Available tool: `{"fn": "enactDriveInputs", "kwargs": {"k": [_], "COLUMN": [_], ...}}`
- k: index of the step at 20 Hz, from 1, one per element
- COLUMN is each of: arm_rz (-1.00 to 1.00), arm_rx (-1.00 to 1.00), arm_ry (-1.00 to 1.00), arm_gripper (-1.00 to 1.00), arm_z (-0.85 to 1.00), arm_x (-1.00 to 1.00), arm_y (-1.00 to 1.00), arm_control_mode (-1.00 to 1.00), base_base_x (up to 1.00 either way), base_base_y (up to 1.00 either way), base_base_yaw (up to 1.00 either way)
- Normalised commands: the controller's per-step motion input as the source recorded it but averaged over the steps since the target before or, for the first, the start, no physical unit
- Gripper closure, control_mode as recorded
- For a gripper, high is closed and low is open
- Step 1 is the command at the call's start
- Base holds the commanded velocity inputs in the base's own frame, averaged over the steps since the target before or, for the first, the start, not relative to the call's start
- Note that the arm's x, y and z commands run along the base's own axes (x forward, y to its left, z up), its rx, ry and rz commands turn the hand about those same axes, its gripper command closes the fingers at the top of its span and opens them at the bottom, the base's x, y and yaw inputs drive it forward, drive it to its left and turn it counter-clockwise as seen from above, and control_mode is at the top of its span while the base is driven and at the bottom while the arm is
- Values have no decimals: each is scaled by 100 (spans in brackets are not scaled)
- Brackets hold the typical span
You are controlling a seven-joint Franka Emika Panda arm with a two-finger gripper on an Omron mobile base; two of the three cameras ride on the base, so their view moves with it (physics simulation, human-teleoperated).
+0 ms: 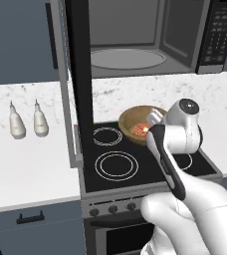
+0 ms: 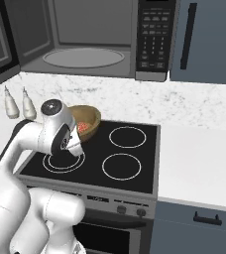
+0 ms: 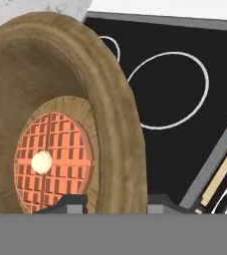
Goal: Open the microwave, place the bowl with waffle inside the microwave, then close the microwave door and turn it on.
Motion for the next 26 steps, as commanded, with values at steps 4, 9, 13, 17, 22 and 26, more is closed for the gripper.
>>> {"fn": "enactDriveInputs", "kwargs": {"k": [4, 9, 13, 17, 22, 26], "arm_rz": [-30, -21, -4, 9, 7, 0], "arm_rx": [0, 0, 2, 4, 9, 10], "arm_ry": [-6, -2, -12, -32, -36, -37], "arm_gripper": [100, 100, 100, 100, 100, 100], "arm_z": [60, 84, 72, 55, 30, 48], "arm_x": [-25, -38, -61, -85, -41, -5], "arm_y": [-4, -3, -18, -10, -10, -4], "arm_control_mode": [-100, -100, -100, -100, -100, -100], "base_base_x": [0, 0, 0, 0, 0, 0], "base_base_y": [0, 0, 0, 0, 0, 0], "base_base_yaw": [0, 0, 0, 0, 0, 0]}}
